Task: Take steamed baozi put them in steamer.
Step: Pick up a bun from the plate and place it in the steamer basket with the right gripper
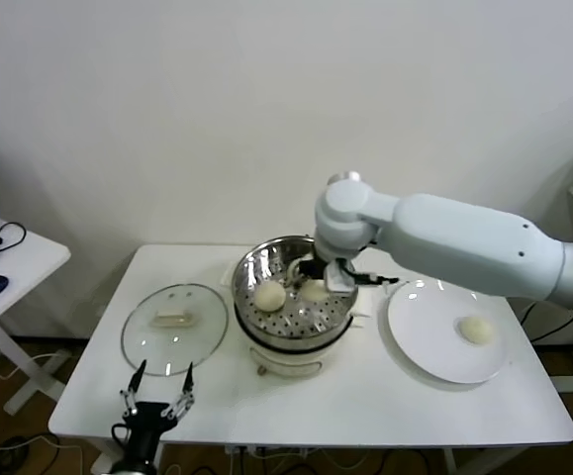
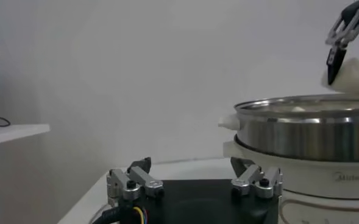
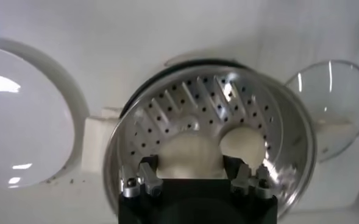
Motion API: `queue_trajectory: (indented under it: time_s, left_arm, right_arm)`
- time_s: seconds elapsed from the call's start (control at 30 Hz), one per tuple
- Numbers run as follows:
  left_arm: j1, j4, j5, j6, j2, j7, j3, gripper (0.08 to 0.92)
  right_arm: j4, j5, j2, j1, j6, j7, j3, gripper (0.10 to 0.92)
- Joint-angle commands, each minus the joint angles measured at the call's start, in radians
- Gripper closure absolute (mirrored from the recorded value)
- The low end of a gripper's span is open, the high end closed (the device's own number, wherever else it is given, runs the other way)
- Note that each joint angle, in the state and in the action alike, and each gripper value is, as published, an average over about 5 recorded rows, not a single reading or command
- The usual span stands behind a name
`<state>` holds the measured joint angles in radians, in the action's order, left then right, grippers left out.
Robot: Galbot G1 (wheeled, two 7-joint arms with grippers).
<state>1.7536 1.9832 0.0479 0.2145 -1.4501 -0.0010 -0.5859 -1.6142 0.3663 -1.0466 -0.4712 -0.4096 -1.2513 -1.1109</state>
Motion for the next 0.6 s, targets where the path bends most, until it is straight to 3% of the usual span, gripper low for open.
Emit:
queue_trajectory:
  time_s: [0.03,0.6]
  left_arm:
    - [0.017,-0.006,0.004,0.003,0.008,0.0,-0.003,0.177]
    - [0.001,-0.02,0.007,-0.005,0.006,-0.001,0.002,0.177]
  right_arm:
    - [0.052,-0.107,-0.101,-0.006,0.002,0.003,-0.115,0.321]
    - [0.16,-0.007,-0.136,0.024,-0.117,0.025,-0.137,0.321]
